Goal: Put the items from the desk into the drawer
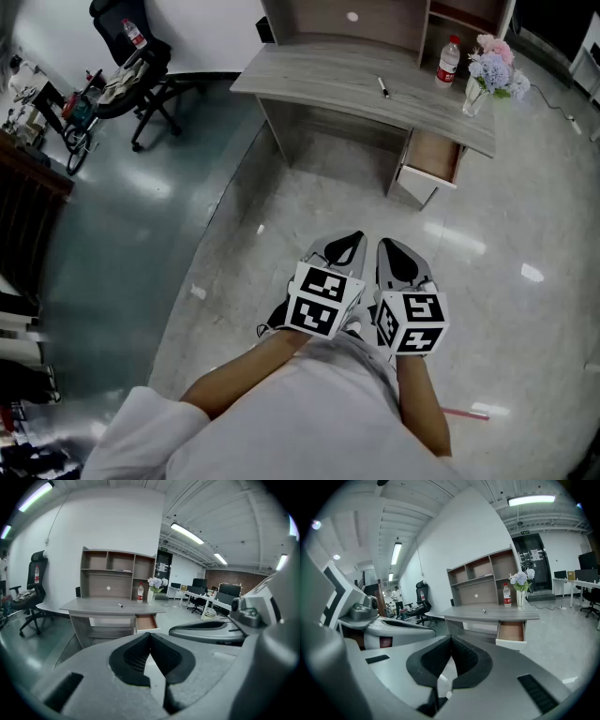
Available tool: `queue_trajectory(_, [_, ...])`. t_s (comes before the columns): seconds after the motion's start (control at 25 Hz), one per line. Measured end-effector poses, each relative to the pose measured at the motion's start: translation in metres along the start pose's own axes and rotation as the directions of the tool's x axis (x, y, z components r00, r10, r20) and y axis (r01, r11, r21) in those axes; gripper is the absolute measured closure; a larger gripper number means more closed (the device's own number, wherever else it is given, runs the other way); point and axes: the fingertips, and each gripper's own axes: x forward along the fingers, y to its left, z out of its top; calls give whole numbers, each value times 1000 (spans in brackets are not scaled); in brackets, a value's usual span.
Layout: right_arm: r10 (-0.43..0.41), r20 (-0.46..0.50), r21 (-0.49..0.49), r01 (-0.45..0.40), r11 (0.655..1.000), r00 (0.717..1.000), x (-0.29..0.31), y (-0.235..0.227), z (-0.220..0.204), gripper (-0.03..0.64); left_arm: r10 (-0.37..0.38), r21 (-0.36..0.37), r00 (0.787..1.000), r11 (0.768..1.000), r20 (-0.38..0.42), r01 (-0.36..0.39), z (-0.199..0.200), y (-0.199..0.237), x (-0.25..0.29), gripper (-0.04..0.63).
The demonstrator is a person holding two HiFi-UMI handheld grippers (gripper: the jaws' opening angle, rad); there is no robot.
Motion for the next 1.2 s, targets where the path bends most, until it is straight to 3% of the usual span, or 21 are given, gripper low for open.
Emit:
queue_trajectory(0.52, [-44, -21, 8, 44, 999, 999, 25, -12, 2, 615, -44, -32, 999, 999, -12, 44, 1, 18, 27, 594])
queue_trajectory(1.2, [-90, -90, 5, 91, 996, 992, 149, -34, 45, 615, -175, -34, 983, 984, -48, 174, 51, 104, 117, 592])
